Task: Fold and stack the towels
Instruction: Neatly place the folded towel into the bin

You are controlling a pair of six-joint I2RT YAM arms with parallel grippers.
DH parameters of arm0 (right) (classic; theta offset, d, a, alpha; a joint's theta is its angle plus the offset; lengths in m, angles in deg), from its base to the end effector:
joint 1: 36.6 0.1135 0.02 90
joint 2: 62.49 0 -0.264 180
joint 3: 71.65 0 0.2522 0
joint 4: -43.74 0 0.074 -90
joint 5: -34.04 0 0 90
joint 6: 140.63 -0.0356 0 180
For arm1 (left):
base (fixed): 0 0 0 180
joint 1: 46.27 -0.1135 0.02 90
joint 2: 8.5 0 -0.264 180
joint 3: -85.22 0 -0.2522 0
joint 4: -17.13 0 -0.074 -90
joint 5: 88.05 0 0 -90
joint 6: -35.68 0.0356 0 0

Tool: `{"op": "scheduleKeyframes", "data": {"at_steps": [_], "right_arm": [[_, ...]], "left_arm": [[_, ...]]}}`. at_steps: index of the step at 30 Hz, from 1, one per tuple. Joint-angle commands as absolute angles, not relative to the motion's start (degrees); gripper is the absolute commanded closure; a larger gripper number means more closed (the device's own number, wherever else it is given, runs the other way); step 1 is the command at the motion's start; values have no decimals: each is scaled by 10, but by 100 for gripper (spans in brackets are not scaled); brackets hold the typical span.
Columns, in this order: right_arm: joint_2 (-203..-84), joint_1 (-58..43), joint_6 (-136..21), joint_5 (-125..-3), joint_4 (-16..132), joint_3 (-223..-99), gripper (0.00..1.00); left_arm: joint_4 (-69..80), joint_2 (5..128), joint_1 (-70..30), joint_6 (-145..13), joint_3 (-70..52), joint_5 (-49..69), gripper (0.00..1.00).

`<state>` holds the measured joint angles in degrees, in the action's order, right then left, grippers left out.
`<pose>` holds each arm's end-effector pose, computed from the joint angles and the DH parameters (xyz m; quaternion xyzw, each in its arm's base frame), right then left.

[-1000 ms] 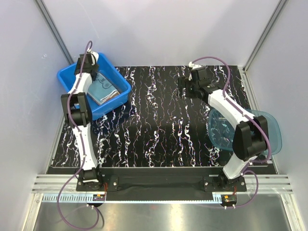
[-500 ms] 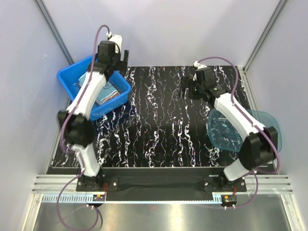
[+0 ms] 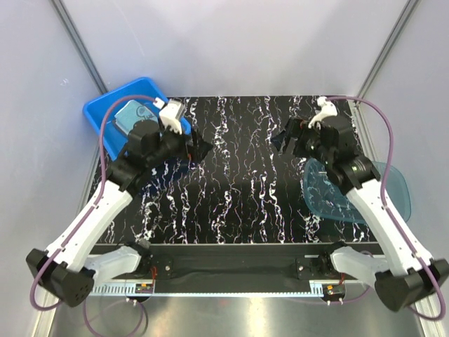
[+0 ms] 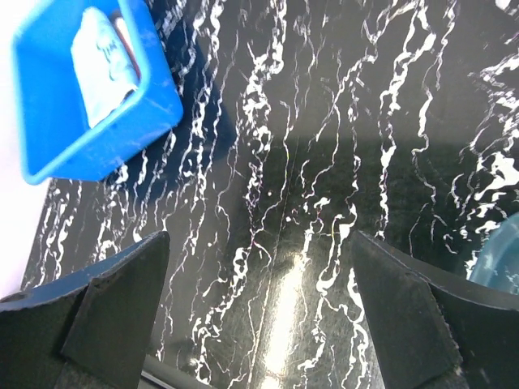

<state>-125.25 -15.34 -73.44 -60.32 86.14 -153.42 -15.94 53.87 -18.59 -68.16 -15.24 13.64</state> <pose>0.2209 0.0889 0.3869 -0.0096 0.8354 0.2353 0.4967 0.2120 -0.1194 0.3920 0.1566 0.7808 -0.2885 0.5317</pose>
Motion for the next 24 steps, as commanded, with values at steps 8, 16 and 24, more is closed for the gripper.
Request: {"op": "scheduleKeyframes", "data": {"at_steps": [8, 16, 24], "right_arm": [[-1187, -153, -738, -564, 843, -1508, 0], [-1186, -153, -740, -550, 840, -1499, 0], [-1193, -153, -747, -546, 838, -1504, 0]], "left_arm": [[-127, 477, -182, -678, -211, 130, 1], [-129, 458, -182, -690, -205, 145, 1], [-145, 463, -182, -686, -177, 149, 1]]}}
